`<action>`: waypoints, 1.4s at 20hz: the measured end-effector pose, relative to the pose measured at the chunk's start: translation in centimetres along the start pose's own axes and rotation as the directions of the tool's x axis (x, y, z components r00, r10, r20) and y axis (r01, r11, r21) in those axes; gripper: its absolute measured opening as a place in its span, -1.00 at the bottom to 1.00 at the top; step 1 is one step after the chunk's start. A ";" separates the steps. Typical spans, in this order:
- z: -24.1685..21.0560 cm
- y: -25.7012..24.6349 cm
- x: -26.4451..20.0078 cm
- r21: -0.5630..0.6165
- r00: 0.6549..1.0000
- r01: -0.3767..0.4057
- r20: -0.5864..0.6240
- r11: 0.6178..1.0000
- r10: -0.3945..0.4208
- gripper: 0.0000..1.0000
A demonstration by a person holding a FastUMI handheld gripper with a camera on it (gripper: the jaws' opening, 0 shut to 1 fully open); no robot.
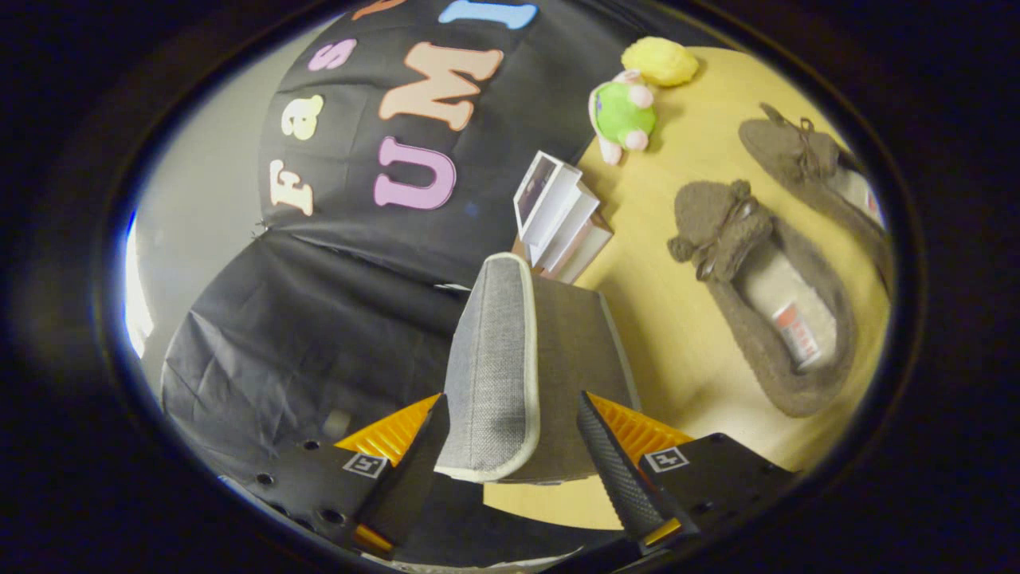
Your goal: Open the storage box then place both shoes into the box .Put the left shoe in first, then the right shoe, with the right side of both shoes facing outward in a uniform manner.
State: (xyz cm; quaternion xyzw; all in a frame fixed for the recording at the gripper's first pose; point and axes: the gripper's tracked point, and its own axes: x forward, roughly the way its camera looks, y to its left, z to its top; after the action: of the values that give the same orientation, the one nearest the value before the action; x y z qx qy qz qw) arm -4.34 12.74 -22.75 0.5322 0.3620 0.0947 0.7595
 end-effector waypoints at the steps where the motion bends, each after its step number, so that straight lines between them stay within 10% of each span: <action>1: -0.4 -0.1 0.0 0.023 1.000 -0.007 -0.016 1.000 0.007 1.00; 7: -0.7 -0.1 1.0 0.146 0.997 -0.045 -0.056 0.988 0.054 0.96; 14: -0.4 0.5 1.8 0.157 0.995 -0.050 -0.075 0.986 0.063 -0.14; 19: -1.6 1.6 1.5 0.072 0.987 -0.071 -0.142 0.995 0.080 -0.13; 24: -0.6 2.6 0.8 -0.002 0.993 -0.051 -0.109 0.999 0.050 -0.91; 28: -0.5 6.0 0.5 -0.060 0.988 -0.092 -0.128 0.994 0.084 -0.90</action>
State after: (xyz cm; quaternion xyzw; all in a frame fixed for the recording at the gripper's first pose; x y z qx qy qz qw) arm -2.85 15.90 -17.82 0.5154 0.3820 0.1732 0.7473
